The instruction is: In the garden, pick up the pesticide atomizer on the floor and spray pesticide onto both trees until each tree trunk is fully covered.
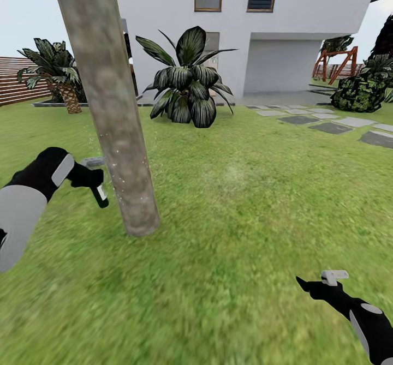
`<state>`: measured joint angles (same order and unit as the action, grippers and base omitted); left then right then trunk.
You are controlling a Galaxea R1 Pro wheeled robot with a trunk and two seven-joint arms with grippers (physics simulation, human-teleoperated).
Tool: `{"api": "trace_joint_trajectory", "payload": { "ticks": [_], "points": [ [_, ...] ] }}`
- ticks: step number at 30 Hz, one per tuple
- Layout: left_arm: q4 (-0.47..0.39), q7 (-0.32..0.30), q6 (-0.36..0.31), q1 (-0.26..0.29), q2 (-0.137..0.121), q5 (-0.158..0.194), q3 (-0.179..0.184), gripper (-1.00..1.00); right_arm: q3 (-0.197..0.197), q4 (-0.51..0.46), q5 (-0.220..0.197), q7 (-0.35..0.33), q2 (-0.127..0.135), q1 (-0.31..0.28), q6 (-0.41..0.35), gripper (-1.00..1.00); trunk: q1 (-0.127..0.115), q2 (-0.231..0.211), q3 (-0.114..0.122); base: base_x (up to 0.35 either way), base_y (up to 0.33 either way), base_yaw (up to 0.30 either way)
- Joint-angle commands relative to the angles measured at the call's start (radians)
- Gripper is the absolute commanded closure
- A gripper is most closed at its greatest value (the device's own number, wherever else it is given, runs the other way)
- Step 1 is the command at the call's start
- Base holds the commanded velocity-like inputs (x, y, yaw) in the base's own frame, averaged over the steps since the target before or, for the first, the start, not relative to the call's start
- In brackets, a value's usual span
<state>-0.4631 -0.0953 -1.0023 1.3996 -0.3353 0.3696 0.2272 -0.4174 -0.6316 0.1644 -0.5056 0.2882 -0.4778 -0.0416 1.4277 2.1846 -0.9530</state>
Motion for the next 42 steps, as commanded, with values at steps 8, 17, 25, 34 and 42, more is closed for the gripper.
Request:
{"api": "trace_joint_trajectory", "payload": {
  "ticks": [8, 17, 25, 34, 42],
  "points": [
    [0.032, -0.007, 0.002, -0.077, -0.027, -0.002, 0.0, 1.0, -0.005, 0.0, 0.01, -0.008, -0.001, -0.001, -0.004, -1.0, 0.0, 0.0, -0.001, 0.0, 0.0, 0.0],
    [0.034, -0.006, 0.023, -0.051, -0.032, -0.002, 0.004, 1.0, -0.006, 0.0, 0.01, -0.008, -0.001, -0.001, -0.004, -1.0, 0.0, 0.0, -0.001, 0.0, 0.0, 0.0],
    [0.025, -0.005, 0.207, -0.297, -0.017, 0.009, -0.003, 1.0, -0.006, 0.0, 0.01, -0.008, -0.001, -0.001, -0.004, -1.0, 0.0, 0.0, -0.001, 0.0, -0.012, 0.0],
    [0.038, -0.001, 0.226, -0.315, 0.031, 0.0, -0.003, 1.0, -0.006, -0.001, 0.01, -0.008, -0.001, -0.001, -0.004, -1.0, 0.0, 0.0, -0.001, 0.0, -0.25, 0.136],
    [0.041, -0.001, 0.226, -0.317, 0.033, 0.0, -0.004, 1.0, -0.006, -0.002, 0.009, -0.008, -0.001, -0.001, -0.004, -1.0, 0.0, 0.0, -0.001, 0.0, -0.27, 0.253]
  ]
}}
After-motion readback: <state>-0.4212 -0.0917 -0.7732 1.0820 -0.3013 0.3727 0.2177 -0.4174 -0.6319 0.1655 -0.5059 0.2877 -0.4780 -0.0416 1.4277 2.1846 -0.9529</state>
